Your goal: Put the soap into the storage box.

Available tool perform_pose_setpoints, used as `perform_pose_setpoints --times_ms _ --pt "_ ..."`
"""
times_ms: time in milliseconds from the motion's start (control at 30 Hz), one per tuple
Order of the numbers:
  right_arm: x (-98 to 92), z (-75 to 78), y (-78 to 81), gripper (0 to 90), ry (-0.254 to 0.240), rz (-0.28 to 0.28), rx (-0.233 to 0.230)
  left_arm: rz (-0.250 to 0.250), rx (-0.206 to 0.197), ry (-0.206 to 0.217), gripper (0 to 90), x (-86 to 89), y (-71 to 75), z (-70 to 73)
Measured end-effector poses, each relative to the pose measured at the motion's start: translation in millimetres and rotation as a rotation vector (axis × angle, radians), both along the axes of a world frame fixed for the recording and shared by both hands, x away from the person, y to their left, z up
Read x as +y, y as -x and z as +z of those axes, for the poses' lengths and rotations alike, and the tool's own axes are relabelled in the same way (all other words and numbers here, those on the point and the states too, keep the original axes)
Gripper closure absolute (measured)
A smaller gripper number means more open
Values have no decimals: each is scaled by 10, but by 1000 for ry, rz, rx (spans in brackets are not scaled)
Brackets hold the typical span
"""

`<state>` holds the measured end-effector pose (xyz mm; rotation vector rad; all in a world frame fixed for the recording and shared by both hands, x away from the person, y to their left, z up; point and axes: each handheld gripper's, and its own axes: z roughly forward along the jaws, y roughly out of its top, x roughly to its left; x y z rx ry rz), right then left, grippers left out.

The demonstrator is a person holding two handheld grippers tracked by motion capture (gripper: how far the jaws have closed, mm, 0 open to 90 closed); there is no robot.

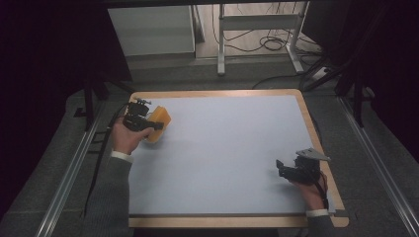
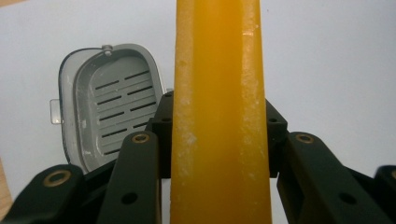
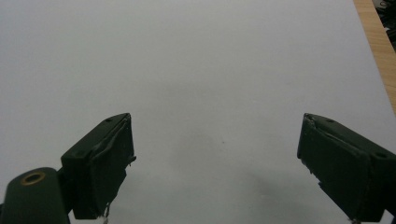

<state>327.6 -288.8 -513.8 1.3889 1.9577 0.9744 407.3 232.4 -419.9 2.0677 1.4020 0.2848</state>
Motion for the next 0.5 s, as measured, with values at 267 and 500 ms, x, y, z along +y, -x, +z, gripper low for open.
perform_pose_setpoints --times_ms 267,500 --pt "-8 0 0 108 2 0 -2 20 -5 -4 610 44 -34 -6" --pt "-8 -2 -1 108 5 -2 -3 31 6 1 609 76 -88 -26"
